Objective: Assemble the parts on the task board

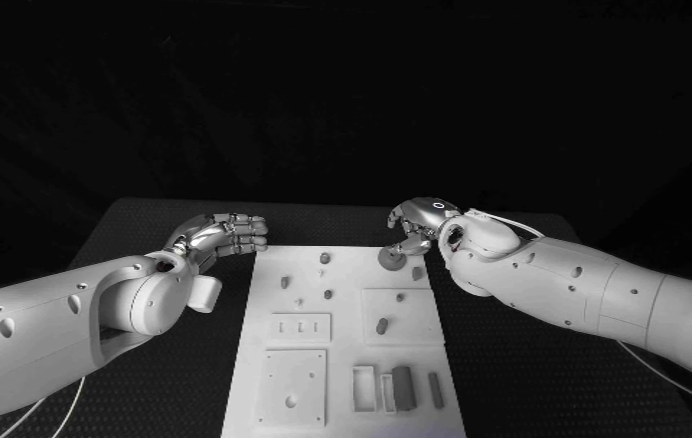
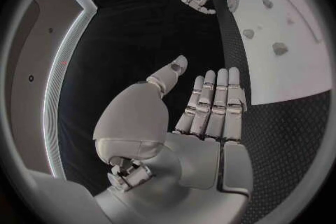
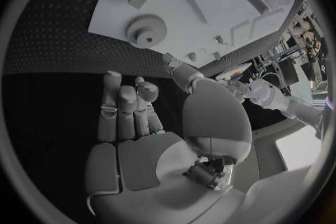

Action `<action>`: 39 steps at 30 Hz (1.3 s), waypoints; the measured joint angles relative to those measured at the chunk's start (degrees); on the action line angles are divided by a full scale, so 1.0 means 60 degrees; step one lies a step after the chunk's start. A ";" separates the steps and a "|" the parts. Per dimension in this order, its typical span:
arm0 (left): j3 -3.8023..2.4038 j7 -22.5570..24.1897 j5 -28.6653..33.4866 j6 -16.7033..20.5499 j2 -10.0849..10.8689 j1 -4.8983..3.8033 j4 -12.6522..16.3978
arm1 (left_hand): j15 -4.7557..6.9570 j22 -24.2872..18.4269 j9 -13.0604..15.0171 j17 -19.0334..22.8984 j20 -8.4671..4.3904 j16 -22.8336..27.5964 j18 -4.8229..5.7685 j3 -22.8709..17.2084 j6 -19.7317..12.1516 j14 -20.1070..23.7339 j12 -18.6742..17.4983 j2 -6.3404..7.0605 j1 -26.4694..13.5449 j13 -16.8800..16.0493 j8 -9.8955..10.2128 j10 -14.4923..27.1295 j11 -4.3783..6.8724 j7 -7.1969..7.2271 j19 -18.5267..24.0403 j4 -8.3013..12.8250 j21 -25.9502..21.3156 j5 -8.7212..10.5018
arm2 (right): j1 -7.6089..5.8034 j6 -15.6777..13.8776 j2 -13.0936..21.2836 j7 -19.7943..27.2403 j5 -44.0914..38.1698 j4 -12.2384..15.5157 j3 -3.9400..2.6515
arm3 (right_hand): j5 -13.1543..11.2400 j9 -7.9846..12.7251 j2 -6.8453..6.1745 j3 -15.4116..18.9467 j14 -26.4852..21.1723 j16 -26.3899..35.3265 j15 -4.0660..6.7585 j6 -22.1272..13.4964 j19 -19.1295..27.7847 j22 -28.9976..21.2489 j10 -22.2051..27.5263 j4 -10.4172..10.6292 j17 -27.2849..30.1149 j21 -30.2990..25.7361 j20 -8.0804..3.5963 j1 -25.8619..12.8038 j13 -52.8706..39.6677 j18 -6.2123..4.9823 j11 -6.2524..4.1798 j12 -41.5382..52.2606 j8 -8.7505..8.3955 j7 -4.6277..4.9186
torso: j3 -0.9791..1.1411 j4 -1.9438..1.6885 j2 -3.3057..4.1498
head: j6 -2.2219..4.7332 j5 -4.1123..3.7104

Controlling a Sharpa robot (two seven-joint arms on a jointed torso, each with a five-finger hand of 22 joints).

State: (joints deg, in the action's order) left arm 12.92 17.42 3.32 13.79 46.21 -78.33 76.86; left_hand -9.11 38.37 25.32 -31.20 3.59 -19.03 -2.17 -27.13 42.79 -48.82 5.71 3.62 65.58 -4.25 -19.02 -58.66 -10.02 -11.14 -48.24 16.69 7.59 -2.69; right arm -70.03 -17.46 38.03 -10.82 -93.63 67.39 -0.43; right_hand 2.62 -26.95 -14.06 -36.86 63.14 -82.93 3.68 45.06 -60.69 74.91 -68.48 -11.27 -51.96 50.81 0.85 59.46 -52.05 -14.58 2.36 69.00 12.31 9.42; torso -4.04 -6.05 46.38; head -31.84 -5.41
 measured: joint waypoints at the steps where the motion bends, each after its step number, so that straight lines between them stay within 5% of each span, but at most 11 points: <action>1: 0.0000 0.0002 0.0000 -0.0004 -0.0005 0.0000 -0.0003 | 0.0000 0.0000 0.0000 0.0000 0.0000 0.0000 0.0000 0.0000 0.0000 0.0000 0.0000 0.0000 0.0000 0.0000 0.0000 0.0000 0.0000 0.0000 0.0000 0.0000 0.0000 0.0000 | 0.0030 0.0036 -0.0009 0.0018 0.0004 -0.0045 0.0000 | 0.0000 0.0000 -0.0009 -0.0012 0.0001 0.0000 0.0001 -0.0001 0.0000 0.0000 0.0000 0.0011 0.0000 0.0000 0.0000 0.0009 0.0000 0.0000 0.0000 0.0000 0.0000 0.0000 | -0.0002 0.0001 0.0000 | -0.0005 -0.0005; 18: 0.0001 0.0000 0.0001 -0.0042 -0.0009 0.0002 -0.0064 | 0.0000 0.0001 0.0001 0.0001 0.0000 0.0000 0.0015 0.0000 0.0000 0.0000 0.0000 0.0000 0.0000 -0.0001 0.0000 0.0000 0.0000 0.0000 0.0000 0.0000 0.0000 0.0000 | 0.0319 0.0330 -0.0040 0.0240 -0.0037 -0.0259 0.0002 | 0.0000 -0.0084 -0.0046 -0.0004 0.0001 -0.0044 -0.0069 0.0069 0.0001 0.0000 0.0028 0.0213 0.0000 0.0000 0.0001 -0.0028 -0.0014 0.0067 0.0072 0.0122 0.0094 0.0058 | -0.0012 -0.0025 -0.0013 | -0.0122 0.0024; 26: 0.0001 -0.0003 0.0001 -0.0049 -0.0018 0.0003 -0.0081 | 0.0000 -0.0007 0.0001 -0.0007 0.0000 0.0000 0.0024 0.0026 0.0000 0.0000 0.0000 0.0000 0.0000 0.0006 0.0000 0.0000 0.0000 -0.0001 0.0000 -0.0016 0.0000 0.0000 | 0.0401 0.0336 -0.0111 0.0303 -0.0043 -0.0360 0.0002 | 0.0000 -0.0184 0.0018 0.0002 0.0026 -0.0102 -0.0045 0.0454 -0.0001 -0.0001 -0.0029 0.0261 -0.0001 0.0001 0.0000 0.0037 -0.0014 0.0128 0.0043 0.0151 0.0284 -0.0070 | -0.0018 -0.0027 -0.0016 | -0.0162 0.0027; 31: 0.0001 -0.0005 0.0001 -0.0052 -0.0028 0.0003 -0.0095 | 0.0000 -0.0007 0.0002 -0.0007 0.0000 0.0035 0.0072 0.0048 0.0000 0.0000 0.0000 0.0000 0.0000 0.0007 0.0037 0.0000 0.0000 0.0000 0.0000 0.0005 0.0000 0.0000 | 0.0439 0.0341 -0.0154 0.0335 -0.0043 -0.0448 0.0002 | 0.0000 -0.0208 0.0139 0.0002 0.0038 -0.0102 -0.0034 0.0526 -0.0001 0.0000 -0.0040 0.0261 -0.0001 0.0001 0.0000 0.0142 0.0013 0.0066 0.0032 0.0178 0.0351 -0.0128 | -0.0024 -0.0031 -0.0016 | -0.0172 0.0014; 39: 0.0002 -0.0006 0.0002 -0.0058 -0.0032 0.0004 -0.0100 | 0.0000 -0.0006 0.0002 -0.0006 0.0000 0.0037 0.0075 0.0048 0.0000 0.0000 0.0000 0.0000 0.0000 0.0007 0.0037 0.0000 0.0000 0.0000 0.0000 0.0005 -0.0037 0.0000 | 0.0482 0.0346 -0.0212 0.0392 -0.0043 -0.0620 -0.0004 | 0.0001 -0.0262 0.0648 0.0102 0.0035 -0.0102 0.0035 0.0667 -0.0001 -0.0001 -0.0074 0.0161 0.0008 0.0001 0.0001 0.0160 0.0039 0.0051 -0.0002 0.0178 0.0445 -0.0165 | -0.0024 -0.0040 -0.0017 | -0.0202 0.0001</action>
State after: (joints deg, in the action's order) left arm 12.94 17.39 3.33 13.44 46.02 -78.31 76.26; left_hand -9.11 38.33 25.33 -31.24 3.59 -18.81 -1.72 -26.85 42.79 -48.82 5.71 3.62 65.58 -4.22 -18.80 -58.66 -10.02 -11.14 -48.24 16.72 7.37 -2.69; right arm -67.14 -15.38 36.76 -8.46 -93.89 63.67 -0.46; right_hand 2.63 -28.52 -10.17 -36.25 63.35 -83.54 3.89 49.06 -60.70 74.91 -68.93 -10.31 -51.91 50.82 0.86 60.42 -51.82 -14.27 2.35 70.06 14.98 8.43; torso -4.18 -6.30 46.27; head -33.06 -5.41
